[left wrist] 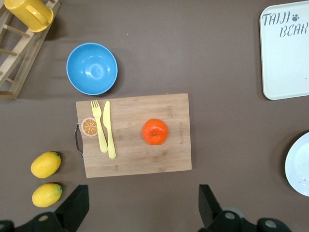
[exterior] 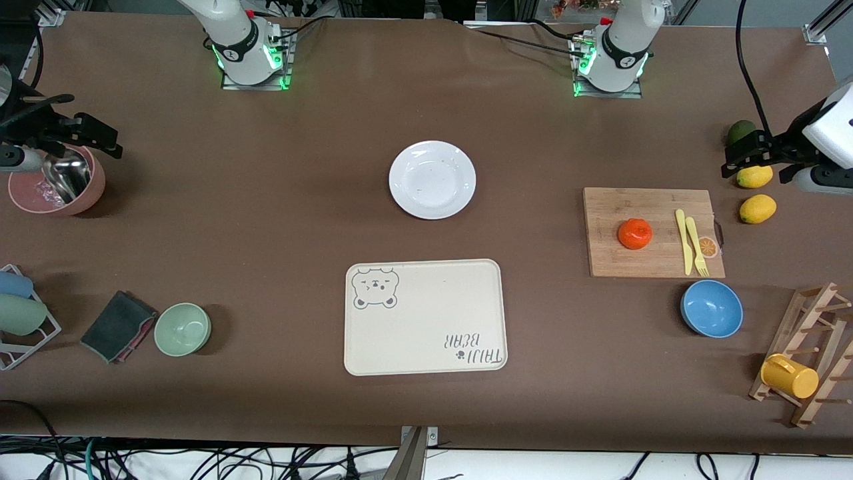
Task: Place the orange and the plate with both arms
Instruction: 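Reach the left gripper down over the orange on the cutting board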
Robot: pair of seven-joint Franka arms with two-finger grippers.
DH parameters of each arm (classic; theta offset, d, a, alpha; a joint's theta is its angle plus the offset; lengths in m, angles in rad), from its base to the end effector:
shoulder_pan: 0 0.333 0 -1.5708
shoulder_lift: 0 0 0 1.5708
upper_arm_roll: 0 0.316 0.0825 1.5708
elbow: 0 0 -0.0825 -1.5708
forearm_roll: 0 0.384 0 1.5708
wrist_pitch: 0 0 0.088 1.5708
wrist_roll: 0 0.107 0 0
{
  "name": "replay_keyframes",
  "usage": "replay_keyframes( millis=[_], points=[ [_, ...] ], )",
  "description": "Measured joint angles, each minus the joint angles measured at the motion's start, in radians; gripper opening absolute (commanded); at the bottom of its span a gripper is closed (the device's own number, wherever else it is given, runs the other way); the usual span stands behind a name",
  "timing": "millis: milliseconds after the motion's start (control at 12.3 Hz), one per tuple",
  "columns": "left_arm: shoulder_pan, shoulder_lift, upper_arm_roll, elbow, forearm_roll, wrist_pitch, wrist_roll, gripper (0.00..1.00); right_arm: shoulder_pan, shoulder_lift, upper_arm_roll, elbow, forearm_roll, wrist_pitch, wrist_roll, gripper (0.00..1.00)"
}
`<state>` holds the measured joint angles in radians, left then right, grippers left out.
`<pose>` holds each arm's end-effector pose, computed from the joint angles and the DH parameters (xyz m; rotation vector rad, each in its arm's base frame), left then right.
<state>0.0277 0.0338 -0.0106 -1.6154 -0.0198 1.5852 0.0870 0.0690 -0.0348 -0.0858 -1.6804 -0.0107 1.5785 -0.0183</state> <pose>0.5633 0.0076 0.5858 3.1148 -0.1075 -0.0980 0.5411 -0.0110 0.5925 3.1333 0.0033 -0.1056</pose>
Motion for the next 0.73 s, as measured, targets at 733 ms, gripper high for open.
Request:
replay_keyframes(
  millis=[733],
  points=[
    [-0.029,0.378,-0.012,-0.021,-0.017,0.147,-0.001,1.00,0.000,-0.001,0.000,0.000,0.000,0.000,0.000,1.00]
  ],
)
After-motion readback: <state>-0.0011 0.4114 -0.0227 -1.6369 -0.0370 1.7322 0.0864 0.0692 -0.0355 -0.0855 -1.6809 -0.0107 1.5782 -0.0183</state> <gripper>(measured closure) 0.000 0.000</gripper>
